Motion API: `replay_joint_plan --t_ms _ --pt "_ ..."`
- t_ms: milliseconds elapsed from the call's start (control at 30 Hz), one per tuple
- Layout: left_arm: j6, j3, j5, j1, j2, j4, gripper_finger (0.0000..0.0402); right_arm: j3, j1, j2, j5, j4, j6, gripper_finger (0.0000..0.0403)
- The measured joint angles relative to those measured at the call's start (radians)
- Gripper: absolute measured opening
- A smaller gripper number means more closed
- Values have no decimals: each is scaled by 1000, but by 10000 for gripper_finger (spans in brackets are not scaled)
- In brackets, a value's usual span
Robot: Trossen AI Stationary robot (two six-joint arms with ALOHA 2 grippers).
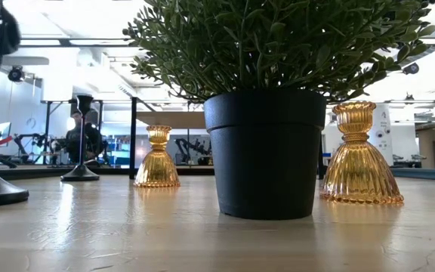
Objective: Pick & Place candle stick holders
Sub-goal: Put the large black candle holder on the shelf
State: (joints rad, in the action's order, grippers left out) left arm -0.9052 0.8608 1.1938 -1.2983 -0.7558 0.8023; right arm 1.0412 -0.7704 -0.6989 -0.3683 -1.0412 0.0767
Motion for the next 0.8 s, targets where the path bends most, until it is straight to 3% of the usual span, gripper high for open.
replay_joint_plan --t_ms 133,333,567,800 --pt "-143 0 43 -78 -33 102 3 -31 0 3 2 28 2 151" --pt "-260 -49 -131 -75 -107 122 3 -45 0 -4 23 29 0 136" --pt "-423 -140 -114 -70 -170 96 6 -37 -1 -16 83 35 -7 122" --pt "-439 -226 -113 -39 -185 -17 8 -37 0 -17 83 55 -6 108"
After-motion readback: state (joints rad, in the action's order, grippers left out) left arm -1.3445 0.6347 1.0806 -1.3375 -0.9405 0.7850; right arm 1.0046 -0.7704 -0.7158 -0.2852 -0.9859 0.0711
